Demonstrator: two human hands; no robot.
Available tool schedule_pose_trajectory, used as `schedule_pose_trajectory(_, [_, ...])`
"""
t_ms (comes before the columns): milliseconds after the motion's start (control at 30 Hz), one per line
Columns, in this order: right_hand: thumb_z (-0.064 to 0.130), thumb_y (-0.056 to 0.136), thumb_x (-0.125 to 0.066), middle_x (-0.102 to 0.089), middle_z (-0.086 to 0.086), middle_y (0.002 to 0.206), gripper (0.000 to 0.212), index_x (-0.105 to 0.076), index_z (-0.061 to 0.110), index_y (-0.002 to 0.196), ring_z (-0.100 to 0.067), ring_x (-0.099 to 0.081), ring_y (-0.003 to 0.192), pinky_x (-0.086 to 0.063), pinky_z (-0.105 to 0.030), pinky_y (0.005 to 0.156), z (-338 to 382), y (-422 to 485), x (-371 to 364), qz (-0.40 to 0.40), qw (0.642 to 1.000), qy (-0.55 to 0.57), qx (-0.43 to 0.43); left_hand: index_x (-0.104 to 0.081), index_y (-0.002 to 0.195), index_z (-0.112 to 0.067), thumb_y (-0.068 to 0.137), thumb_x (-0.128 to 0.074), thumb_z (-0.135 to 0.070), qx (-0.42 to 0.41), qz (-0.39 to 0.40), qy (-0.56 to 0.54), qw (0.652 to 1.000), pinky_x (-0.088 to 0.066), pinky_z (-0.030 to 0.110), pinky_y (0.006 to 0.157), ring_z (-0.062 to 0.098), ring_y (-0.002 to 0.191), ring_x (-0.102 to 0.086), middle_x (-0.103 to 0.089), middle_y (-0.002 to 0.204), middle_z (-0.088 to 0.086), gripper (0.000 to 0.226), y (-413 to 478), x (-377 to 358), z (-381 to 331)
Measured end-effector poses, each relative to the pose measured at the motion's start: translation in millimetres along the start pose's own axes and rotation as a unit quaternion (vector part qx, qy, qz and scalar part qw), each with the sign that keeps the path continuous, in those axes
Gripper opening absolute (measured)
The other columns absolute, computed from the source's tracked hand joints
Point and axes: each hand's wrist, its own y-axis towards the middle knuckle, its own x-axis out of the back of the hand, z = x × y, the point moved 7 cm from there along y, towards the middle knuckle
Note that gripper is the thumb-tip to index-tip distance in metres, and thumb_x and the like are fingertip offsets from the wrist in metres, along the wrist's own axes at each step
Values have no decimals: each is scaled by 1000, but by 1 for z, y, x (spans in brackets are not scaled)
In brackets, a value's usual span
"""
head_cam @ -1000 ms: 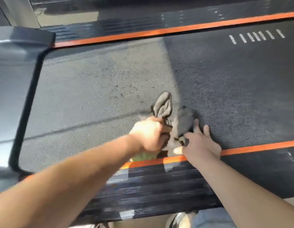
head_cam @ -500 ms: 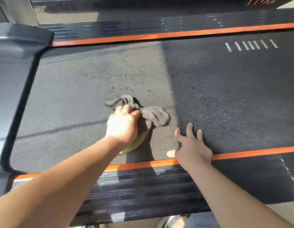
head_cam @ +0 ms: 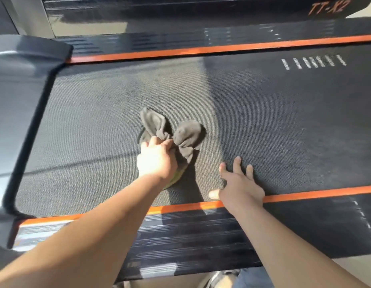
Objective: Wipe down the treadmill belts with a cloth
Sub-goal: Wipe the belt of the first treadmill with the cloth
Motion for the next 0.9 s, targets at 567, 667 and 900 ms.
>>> schedule_pose_trajectory(567, [33,100,-61,18,7,170,80,-10,48,159,-33,10,158,-37,-57,114,3,0,0,16,1000,-10,1,-59,113,-29,85,-42,-55,-22,30,0,999,-53,47,84,36,106,-49,-54,116,3,42,-58,2,17])
schedule_pose_trajectory(667, [14,101,-45,19,10,170,78,-9,50,159,-30,10,158,-38,-54,113,1,-1,1,5,1000,-7,1,-60,124,-33,83,-30,-62,-188,136,-17,973,-53,43,89,27,108,-48,-55,117,-5,58,-83,-14,-16])
schedule_pose_trajectory(900, [30,103,-58,20,7,170,79,-5,51,158,-34,10,157,-41,-56,111,1,3,-4,3,999,-39,7,-55,132,-22,99,-46,-39,59,22,47,997,-48,53,97,41,119,-44,-52,131,12,39,4,31,95])
